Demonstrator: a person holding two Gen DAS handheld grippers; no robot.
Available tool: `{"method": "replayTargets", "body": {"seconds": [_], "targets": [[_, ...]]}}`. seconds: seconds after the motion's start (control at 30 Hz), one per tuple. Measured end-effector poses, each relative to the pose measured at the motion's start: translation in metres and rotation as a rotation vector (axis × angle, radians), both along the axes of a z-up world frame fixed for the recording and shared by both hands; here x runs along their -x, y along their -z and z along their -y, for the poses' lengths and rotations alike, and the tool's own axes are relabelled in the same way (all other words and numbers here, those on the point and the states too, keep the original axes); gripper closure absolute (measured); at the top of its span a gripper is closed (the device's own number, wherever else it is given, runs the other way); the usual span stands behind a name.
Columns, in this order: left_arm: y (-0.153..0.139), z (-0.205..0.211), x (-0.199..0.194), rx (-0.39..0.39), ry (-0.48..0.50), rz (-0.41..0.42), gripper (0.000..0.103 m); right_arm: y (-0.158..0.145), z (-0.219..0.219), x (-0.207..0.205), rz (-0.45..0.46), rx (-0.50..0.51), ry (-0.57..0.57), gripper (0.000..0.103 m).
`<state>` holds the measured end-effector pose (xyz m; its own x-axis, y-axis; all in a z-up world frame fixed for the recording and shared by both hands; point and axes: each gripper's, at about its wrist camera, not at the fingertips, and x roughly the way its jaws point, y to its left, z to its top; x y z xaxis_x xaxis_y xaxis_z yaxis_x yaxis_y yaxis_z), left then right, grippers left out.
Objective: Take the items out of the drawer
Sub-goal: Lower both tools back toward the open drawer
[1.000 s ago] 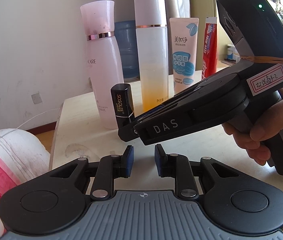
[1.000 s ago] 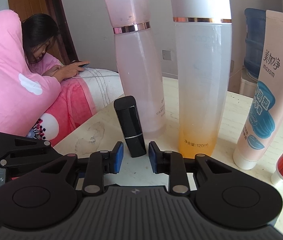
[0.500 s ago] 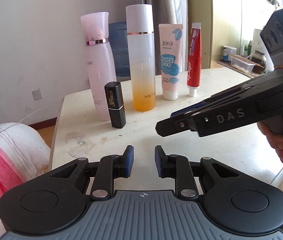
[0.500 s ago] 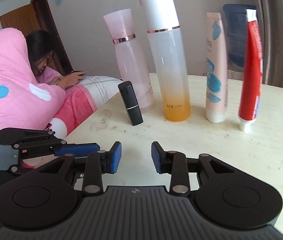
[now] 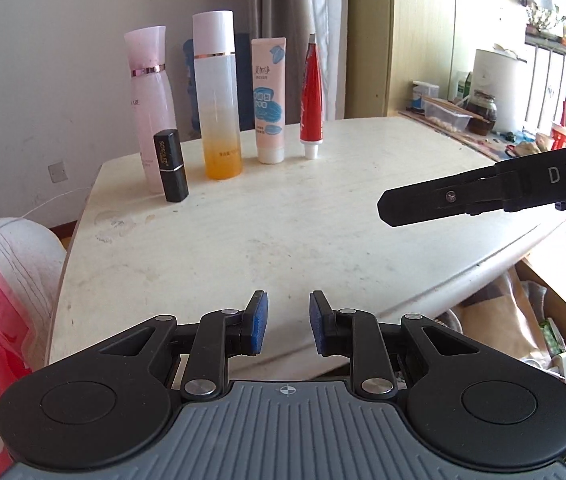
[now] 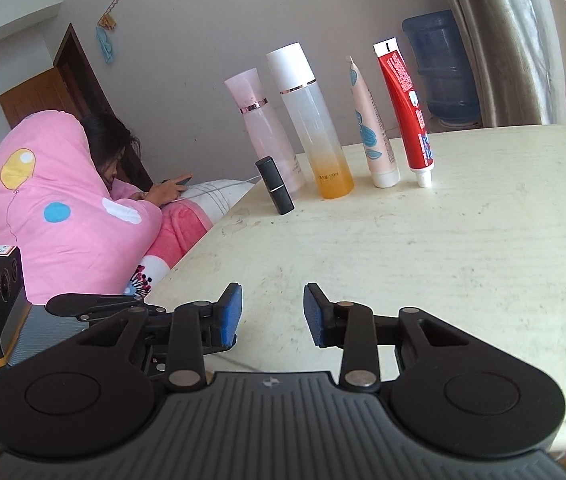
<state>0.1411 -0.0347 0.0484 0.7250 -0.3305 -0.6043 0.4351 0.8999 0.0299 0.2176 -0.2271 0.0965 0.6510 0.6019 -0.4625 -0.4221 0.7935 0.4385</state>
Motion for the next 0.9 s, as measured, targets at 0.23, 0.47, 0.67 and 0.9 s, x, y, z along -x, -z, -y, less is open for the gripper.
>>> {"method": "replayTargets", "body": {"seconds": [0.23, 0.47, 0.67, 0.9], "targets": [[0.011, -0.003, 0.029, 0.009, -0.029, -0.046, 0.077, 0.007, 0.007, 0.041, -0.029, -0.032, -0.002, 0.063], [0.024, -0.008, 0.046, 0.035, -0.049, -0.103, 0.076, 0.025, 0.004, 0.065, -0.098, -0.067, -0.007, 0.063], [0.044, -0.016, 0.053, 0.025, -0.089, -0.199, 0.073, 0.047, -0.008, 0.084, -0.185, -0.114, -0.042, 0.046], [0.051, -0.032, 0.06, 0.024, -0.187, -0.29, 0.059, 0.069, -0.01, 0.088, -0.29, -0.148, -0.044, 0.034]]}}
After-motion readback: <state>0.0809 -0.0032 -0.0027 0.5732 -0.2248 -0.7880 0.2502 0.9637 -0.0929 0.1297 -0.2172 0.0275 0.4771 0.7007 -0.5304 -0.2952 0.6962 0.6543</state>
